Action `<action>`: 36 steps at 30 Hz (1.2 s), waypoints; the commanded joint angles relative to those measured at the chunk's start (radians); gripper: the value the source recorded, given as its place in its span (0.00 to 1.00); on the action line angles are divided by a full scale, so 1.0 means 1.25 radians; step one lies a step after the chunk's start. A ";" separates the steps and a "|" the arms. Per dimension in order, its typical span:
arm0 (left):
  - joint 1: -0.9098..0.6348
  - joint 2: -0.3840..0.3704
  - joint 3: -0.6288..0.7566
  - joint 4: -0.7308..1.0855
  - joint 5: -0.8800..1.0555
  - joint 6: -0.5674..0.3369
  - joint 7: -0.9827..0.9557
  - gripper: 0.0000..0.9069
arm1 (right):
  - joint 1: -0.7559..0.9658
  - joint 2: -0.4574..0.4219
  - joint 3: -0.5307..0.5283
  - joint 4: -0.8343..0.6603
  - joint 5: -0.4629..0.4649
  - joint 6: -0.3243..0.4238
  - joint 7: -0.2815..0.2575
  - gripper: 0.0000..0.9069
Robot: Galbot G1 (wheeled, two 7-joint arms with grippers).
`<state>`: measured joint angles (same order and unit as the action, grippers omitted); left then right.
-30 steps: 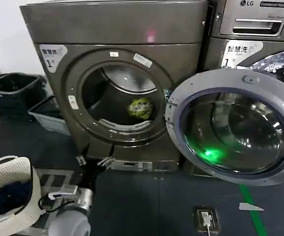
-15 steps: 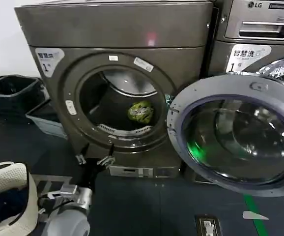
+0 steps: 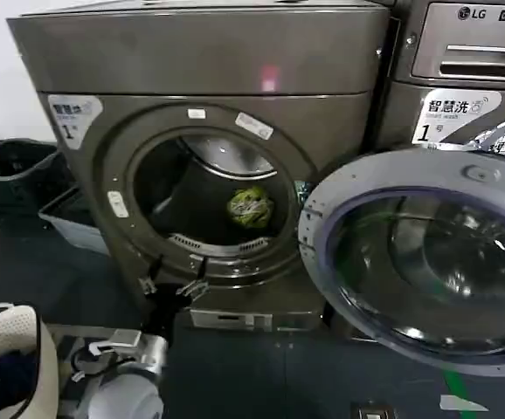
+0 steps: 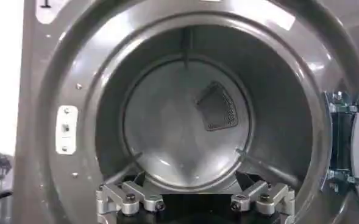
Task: Grasp the clothes from the dryer.
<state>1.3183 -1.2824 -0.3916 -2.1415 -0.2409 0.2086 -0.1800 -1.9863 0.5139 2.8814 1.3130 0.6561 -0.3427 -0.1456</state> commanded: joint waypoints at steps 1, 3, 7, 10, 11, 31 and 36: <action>-0.002 0.001 0.003 0.002 0.000 0.001 0.001 1.00 | 0.000 0.001 0.001 0.000 0.001 0.001 0.000 1.00; -0.002 0.000 0.004 0.002 0.000 0.001 0.001 1.00 | 0.000 0.002 0.002 0.001 0.001 0.001 -0.001 1.00; -0.005 0.001 0.004 0.002 0.000 0.002 0.001 1.00 | 0.001 0.003 0.001 0.000 0.001 0.002 -0.002 1.00; -0.006 -0.001 0.005 0.003 0.000 0.003 0.001 1.00 | 0.003 0.003 -0.001 0.001 0.001 0.002 -0.002 1.00; -0.006 -0.001 0.005 0.004 0.000 0.003 0.002 1.00 | 0.003 0.003 -0.001 0.001 0.001 0.002 -0.002 1.00; -0.009 0.006 0.001 0.000 -0.004 0.005 0.001 1.00 | -0.008 0.006 0.005 0.003 0.000 0.005 -0.008 1.00; -0.007 0.005 -0.001 -0.001 -0.003 0.005 0.002 1.00 | -0.009 0.006 0.005 0.003 0.000 0.006 -0.008 1.00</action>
<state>1.3086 -1.2753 -0.3912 -2.1426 -0.2452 0.2142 -0.1781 -1.9974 0.5219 2.8866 1.3155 0.6564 -0.3352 -0.1562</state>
